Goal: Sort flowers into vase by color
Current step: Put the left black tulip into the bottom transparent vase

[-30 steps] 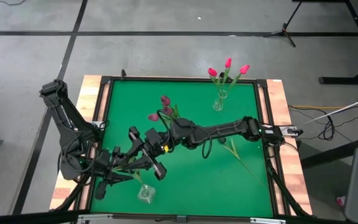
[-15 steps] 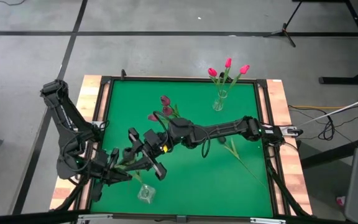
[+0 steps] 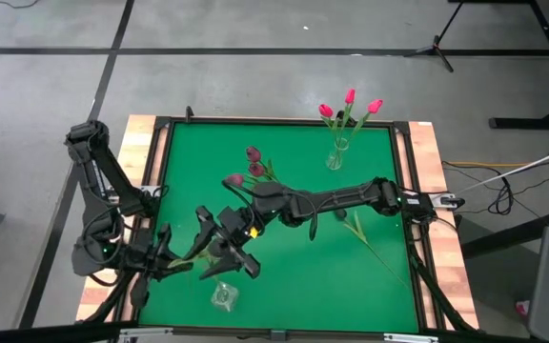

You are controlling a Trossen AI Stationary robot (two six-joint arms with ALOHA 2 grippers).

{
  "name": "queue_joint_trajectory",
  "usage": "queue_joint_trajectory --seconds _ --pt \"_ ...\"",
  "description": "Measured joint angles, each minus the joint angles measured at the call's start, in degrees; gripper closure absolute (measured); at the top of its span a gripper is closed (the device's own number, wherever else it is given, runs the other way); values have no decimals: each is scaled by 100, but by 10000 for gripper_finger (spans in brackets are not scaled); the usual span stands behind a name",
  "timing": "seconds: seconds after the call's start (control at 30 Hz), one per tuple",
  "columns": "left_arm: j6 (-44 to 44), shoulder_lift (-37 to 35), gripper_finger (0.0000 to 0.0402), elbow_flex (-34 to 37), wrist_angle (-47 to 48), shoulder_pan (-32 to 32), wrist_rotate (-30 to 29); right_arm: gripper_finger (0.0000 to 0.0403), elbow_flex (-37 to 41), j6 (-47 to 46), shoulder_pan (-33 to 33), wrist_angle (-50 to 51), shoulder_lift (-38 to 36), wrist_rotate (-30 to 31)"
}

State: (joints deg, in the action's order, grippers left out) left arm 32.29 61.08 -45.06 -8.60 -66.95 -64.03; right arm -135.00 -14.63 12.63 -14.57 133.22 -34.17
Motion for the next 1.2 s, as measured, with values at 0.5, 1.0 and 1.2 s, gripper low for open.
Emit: queue_joint_trajectory --seconds 0.5,1.0,1.2 --pt "-1804 -24 401 -7 -1600 -837 -1118 141 0 497 -100 1027 -207 -69" --pt "-2091 12 401 -11 -1609 -923 -1440 132 11 1916 -89 2428 -692 812" --pt "-2054 630 401 -11 -1673 -805 -2037 132 9 2746 214 3974 -1500 1812"
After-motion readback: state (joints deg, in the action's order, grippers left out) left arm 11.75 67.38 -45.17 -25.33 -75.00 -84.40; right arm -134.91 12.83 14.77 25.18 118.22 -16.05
